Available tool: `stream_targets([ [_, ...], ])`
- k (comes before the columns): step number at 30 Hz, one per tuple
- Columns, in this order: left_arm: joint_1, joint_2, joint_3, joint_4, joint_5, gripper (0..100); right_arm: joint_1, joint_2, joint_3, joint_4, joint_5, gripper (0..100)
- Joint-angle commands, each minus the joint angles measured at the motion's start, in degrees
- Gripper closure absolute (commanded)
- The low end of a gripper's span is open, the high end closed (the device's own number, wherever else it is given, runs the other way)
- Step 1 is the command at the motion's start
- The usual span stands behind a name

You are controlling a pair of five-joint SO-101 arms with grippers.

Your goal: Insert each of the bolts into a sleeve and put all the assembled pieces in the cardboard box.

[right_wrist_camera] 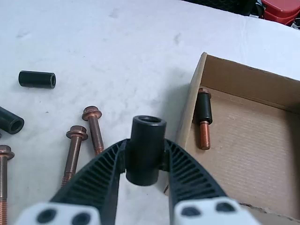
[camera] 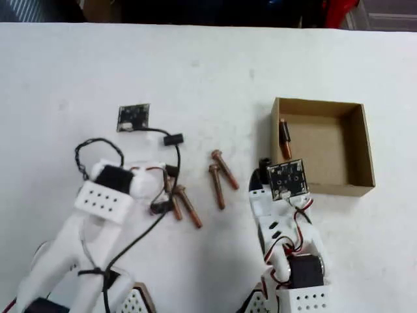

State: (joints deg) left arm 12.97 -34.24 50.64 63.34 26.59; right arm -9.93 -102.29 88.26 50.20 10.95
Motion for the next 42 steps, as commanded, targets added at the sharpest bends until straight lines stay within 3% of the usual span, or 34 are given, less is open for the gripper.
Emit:
stream_targets([
  [1,1.8,4.4,-2.4,-4.2,2.1,98,0.7,-0.8,-0.4,0.0,-0.5,98.1],
  [6,1.6,10.9,-2.3,-10.1,10.4,98,0.7,-0.8,-0.4,0.0,-0.5,98.1],
  [9,1.8,15.4,-2.8,-11.4,11.3,97,0.7,-0.8,-0.4,0.1,-0.5,98.1],
  [18,1.6,19.9,-2.8,-13.9,11.5,72,0.7,-0.8,-0.4,0.1,-0.4,98.1],
  [29,0.5,20.3,-2.3,-17.1,11.6,87,0.7,-0.8,0.4,-0.1,-0.2,98.1],
  [42,-1.7,20.3,2.3,-22.9,11.3,88,0.7,-0.8,0.4,-0.1,-0.2,98.1],
])
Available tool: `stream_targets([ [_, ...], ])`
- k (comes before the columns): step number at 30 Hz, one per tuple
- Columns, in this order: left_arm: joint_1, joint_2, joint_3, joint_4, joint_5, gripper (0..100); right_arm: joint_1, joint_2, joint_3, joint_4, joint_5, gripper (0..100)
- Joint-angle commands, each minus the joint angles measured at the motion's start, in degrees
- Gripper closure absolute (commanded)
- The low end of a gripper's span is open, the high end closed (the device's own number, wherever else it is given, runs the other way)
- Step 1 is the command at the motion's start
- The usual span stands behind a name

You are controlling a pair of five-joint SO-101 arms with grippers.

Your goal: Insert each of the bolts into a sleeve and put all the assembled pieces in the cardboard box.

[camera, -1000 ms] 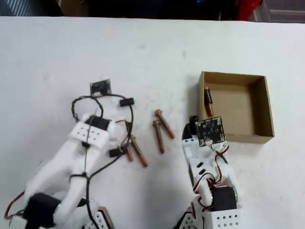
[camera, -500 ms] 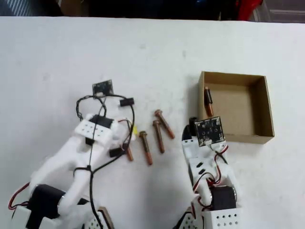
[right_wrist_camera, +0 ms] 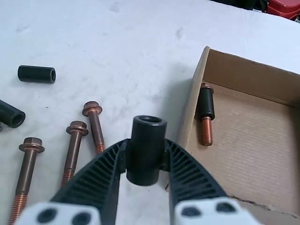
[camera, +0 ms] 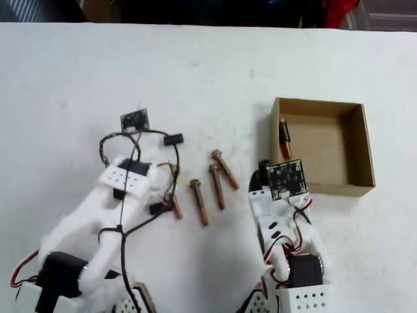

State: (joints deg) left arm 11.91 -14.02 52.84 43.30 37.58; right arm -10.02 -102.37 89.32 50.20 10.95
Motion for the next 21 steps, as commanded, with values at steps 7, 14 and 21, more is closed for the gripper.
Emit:
stream_targets([
  [7,-0.1,0.0,0.8,-3.1,0.5,88,0.7,-0.7,-0.6,-0.1,-0.1,98.1],
  [14,2.1,0.0,1.1,-3.0,0.6,88,0.7,-0.7,-0.6,-0.1,-0.1,98.1],
  [21,2.1,3.4,1.1,-3.1,0.6,88,0.7,-0.7,-0.6,-0.1,-0.1,98.1],
])
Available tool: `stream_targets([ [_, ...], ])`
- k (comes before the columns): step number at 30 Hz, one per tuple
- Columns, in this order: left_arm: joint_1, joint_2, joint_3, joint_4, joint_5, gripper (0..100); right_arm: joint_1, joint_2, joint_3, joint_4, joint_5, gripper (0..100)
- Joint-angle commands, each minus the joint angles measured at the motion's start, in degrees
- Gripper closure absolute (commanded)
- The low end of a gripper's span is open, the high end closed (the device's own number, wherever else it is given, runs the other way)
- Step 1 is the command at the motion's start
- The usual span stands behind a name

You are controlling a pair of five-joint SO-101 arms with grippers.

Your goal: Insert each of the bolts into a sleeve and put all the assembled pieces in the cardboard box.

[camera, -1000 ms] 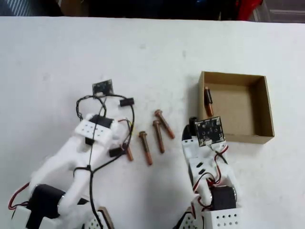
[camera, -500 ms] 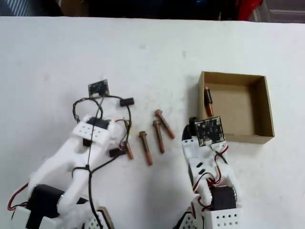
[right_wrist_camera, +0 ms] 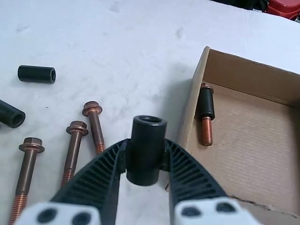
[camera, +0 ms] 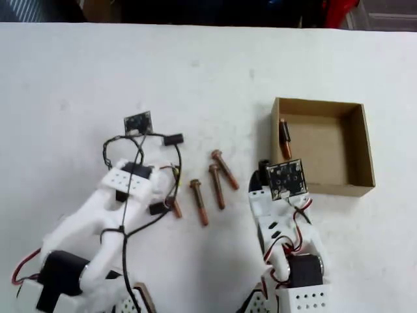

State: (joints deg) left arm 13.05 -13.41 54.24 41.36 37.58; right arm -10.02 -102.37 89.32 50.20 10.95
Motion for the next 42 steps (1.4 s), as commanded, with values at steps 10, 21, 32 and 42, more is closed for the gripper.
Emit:
stream_targets([
  [10,0.6,12.8,-10.0,5.2,0.5,88,0.7,-0.7,-0.6,-0.1,-0.1,98.1],
  [21,-1.5,13.8,-13.5,4.8,-4.0,96,0.7,-0.7,-0.5,-0.1,-0.1,98.1],
  [32,-1.5,13.6,-18.5,4.8,-4.7,98,0.7,-0.7,-0.5,-0.1,-0.1,98.1],
  [42,-1.5,13.4,-25.3,13.6,-4.7,98,0.3,-0.7,0.4,-0.9,-0.1,98.1],
])
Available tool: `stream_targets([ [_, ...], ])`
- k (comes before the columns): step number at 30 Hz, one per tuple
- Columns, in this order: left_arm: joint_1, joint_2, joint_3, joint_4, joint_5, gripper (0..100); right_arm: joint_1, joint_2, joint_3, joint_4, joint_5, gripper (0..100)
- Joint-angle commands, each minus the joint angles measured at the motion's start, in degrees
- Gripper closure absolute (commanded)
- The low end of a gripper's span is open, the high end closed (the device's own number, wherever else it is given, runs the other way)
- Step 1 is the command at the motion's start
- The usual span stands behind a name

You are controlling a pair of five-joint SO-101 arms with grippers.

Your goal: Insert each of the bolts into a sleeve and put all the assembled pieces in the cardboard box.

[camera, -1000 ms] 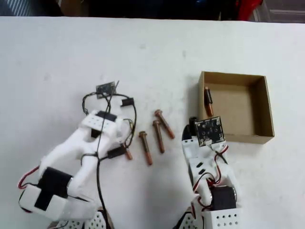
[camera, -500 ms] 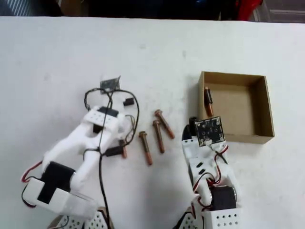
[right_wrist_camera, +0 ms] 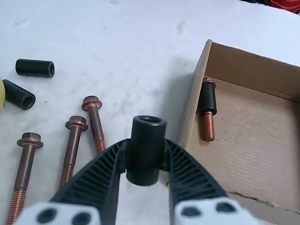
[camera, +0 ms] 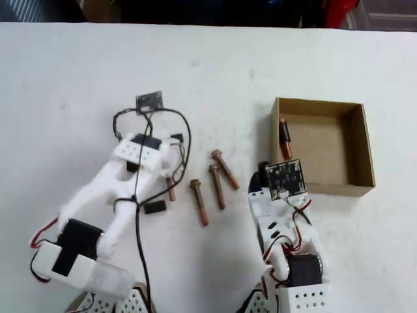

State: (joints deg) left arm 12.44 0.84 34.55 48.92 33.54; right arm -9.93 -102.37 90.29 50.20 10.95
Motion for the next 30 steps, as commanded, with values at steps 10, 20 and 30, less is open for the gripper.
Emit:
stream_targets([
  [10,-0.8,-0.8,-23.1,29.2,-2.5,98,-4.7,-0.7,6.1,-10.6,-0.4,98.1],
  [20,-0.9,-1.5,-31.6,38.3,-11.7,98,-13.4,-0.7,6.6,-13.5,-0.5,98.1],
  [30,-0.7,-17.5,-31.6,41.2,-13.7,98,-22.2,-0.7,6.6,-16.7,-0.5,98.1],
])
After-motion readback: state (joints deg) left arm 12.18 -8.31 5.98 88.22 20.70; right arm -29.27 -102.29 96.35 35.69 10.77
